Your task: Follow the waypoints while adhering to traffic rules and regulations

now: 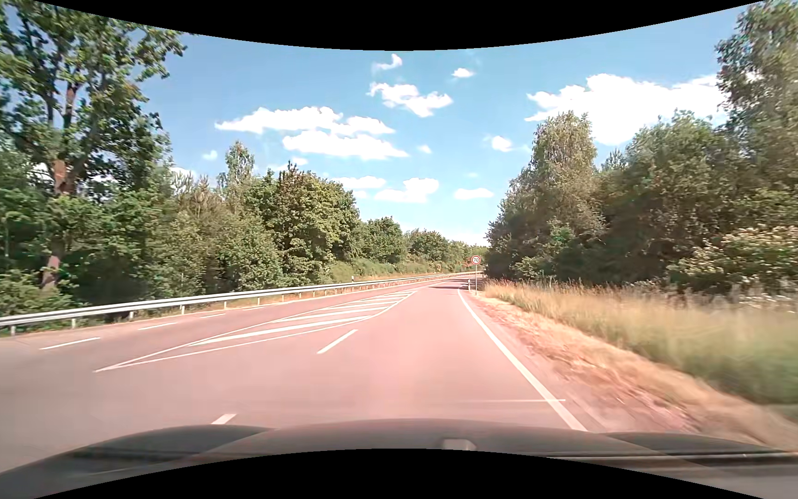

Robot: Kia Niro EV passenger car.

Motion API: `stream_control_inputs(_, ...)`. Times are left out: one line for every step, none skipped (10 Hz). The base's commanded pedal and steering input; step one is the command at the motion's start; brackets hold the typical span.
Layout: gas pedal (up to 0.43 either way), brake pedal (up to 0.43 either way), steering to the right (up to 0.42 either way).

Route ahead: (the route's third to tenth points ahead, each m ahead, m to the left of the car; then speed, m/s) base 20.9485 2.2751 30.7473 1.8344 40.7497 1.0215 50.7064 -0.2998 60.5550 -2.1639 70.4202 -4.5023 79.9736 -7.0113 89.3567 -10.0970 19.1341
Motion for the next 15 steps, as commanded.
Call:
stream_control_inputs(0.209, 0.0, 0.011)
stream_control_inputs(0.209, 0.0, 0.011)
stream_control_inputs(0.209, 0.0, 0.011)
stream_control_inputs(0.209, 0.0, 0.012)
stream_control_inputs(0.209, 0.0, 0.014)
stream_control_inputs(0.209, 0.0, 0.014)
stream_control_inputs(0.209, 0.0, 0.015)
stream_control_inputs(0.209, 0.0, 0.015)
stream_control_inputs(0.197, 0.0, 0.015)
stream_control_inputs(0.197, 0.0, 0.015)
stream_control_inputs(0.177, 0.0, 0.015)
stream_control_inputs(0.169, 0.0, 0.015)
stream_control_inputs(0.169, 0.0, 0.016)
stream_control_inputs(0.169, 0.0, 0.018)
stream_control_inputs(0.169, 0.0, 0.019)
